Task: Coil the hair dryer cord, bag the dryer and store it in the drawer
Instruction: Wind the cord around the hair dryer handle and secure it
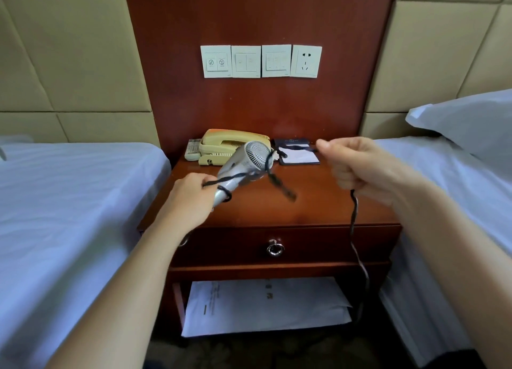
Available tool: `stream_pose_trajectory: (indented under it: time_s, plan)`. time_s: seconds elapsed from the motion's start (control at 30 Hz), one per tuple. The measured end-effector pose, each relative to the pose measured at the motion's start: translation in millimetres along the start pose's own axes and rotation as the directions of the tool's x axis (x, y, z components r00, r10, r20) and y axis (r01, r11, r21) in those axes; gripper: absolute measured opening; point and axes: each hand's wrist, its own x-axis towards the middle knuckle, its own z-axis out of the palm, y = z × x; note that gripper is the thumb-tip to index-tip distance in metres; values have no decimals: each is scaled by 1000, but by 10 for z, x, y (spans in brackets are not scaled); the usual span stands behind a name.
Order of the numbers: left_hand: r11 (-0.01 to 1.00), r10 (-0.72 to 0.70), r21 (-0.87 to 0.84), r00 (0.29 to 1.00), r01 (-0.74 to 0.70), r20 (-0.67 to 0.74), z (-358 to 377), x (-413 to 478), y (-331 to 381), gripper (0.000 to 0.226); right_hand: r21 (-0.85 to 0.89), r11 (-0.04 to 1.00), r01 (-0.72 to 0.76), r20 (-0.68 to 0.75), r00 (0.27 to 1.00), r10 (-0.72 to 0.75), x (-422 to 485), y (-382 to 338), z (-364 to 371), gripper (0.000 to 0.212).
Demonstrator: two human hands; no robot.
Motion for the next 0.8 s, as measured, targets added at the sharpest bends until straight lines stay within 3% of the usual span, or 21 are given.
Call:
stream_pose_trajectory:
  time_s: [0.17,0.3,0.4,0.53,0.67,0.8]
  plan:
    - [999,-15,-40,987,22,161,-109,-141,-30,31,-50,998,30,-259,965,-42,72,216,-140,49]
    - [997,-37,-60,956,57,291,-76,-196,-19,32,-406,913,27,-433,875,-218,135,407,-175,54]
    - [992,-38,-104,948,75,315,-27,-223,5,36,-693,718,-61,-309,925,-220,137,547,-211,54]
    - [998,53,-48,977,-44,208,52,-264,94,46,-834,537,-124,-88,992,91,67,587,-123,53]
    - [994,105,-29,993,-104,58,119,-285,260,50,-781,617,-92,143,936,320,-80,529,34,41]
    - [996,33,-84,999,-34,-17,240,-251,382,50,-725,688,-32,318,870,377,-132,601,263,35]
